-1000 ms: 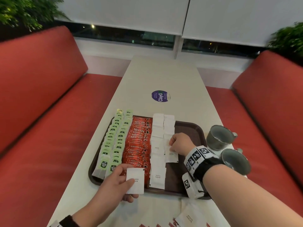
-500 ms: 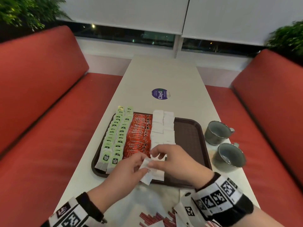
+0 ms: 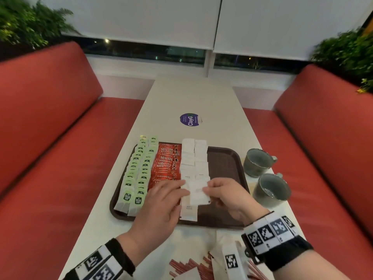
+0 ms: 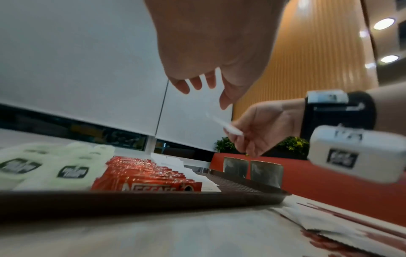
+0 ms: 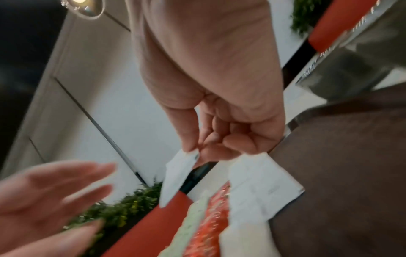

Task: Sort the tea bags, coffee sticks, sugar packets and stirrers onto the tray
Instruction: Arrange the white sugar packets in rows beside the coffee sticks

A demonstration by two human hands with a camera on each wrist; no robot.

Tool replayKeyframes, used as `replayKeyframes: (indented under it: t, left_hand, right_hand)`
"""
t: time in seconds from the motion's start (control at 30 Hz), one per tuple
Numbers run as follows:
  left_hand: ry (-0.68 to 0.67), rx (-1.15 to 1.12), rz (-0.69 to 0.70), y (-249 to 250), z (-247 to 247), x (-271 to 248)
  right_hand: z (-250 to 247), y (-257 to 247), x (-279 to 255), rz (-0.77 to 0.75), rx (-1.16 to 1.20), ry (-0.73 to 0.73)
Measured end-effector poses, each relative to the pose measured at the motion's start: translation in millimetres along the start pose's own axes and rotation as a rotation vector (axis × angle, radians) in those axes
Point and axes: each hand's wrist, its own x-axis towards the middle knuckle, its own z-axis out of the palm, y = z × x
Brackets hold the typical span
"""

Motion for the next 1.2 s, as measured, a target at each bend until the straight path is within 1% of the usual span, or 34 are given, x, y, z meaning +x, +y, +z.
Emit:
replayKeyframes:
  t: [0.07,0.13,0.2,0.27,0.37,0.43,0.5,0.53,0.57,0.6,0.63,0.67,0.7,0.77,0.8,0.9,1.0,1.07,1.1,1.2]
  left_hand:
    - [-0.005,-0.037,-0.082,-7,-1,-8]
    - [-0.013,-0.063,-0.142,-14,-6,-18]
    - [0.006,-0.090,-0.201,-17,-14,-28]
    - [0.049,-0.108,-0.258,-20,-23,-40]
    - [0.103,-0.125,-0.324,-25,-36,-60]
    - [0.122,-0.127,-0.370,-29,-40,-72]
    - [0.137,-0.127,-0.414,-31,-43,-80]
    - [0.140,-0.126,-0.429,-29,-44,-82]
    - [0.138,-0.117,-0.432,-27,-45,-84]
    - [0.121,-0.108,-0.425,-24,-45,-85]
    - [0.093,-0.095,-0.423,-20,-46,-84]
    - [0.047,-0.094,-0.425,-16,-46,-83]
    - [-0.023,-0.095,-0.430,-11,-46,-82]
    - [-0.211,-0.090,-0.421,-1,-43,-79]
    - [-0.308,-0.080,-0.397,4,-39,-77]
    - [-0.558,-0.011,-0.311,22,-20,-73]
    - [-0.723,0.071,-0.268,39,5,-70]
    - [-0.775,0.110,-0.248,49,21,-71]
    - [-0.780,0.123,-0.244,53,28,-71]
    - [-0.721,0.101,-0.299,63,45,-65]
  right_hand:
    - [-10,2,14,0.029,-0.062,0.165]
    - [-16,8,33,0.096,-0.169,0.227]
    - [-17,14,52,0.187,-0.255,0.227]
    - [-16,18,68,0.273,-0.302,0.185]
    - [-15,22,81,0.385,-0.318,0.159]
    - [-12,26,85,0.425,-0.338,0.149]
    - [-11,27,86,0.419,-0.393,0.134]
    - [-9,27,84,0.390,-0.445,0.131]
    - [-8,25,80,0.321,-0.544,0.137]
    - [-7,21,73,0.219,-0.661,0.165]
    - [-6,17,64,0.097,-0.767,0.208]
    - [-5,12,50,-0.024,-0.824,0.246]
    - [-4,8,33,-0.125,-0.821,0.269]
    - [-2,8,-5,-0.253,-0.794,0.264]
    - [-3,13,-26,-0.273,-0.798,0.249]
    - [-12,48,-72,-0.237,-0.834,0.227]
    - [-20,90,-94,-0.095,-0.890,0.217]
    - [-24,109,-98,-0.029,-0.893,0.206]
    - [-25,114,-97,-0.025,-0.892,0.218]
    - [-26,115,-90,-0.036,-0.894,0.271]
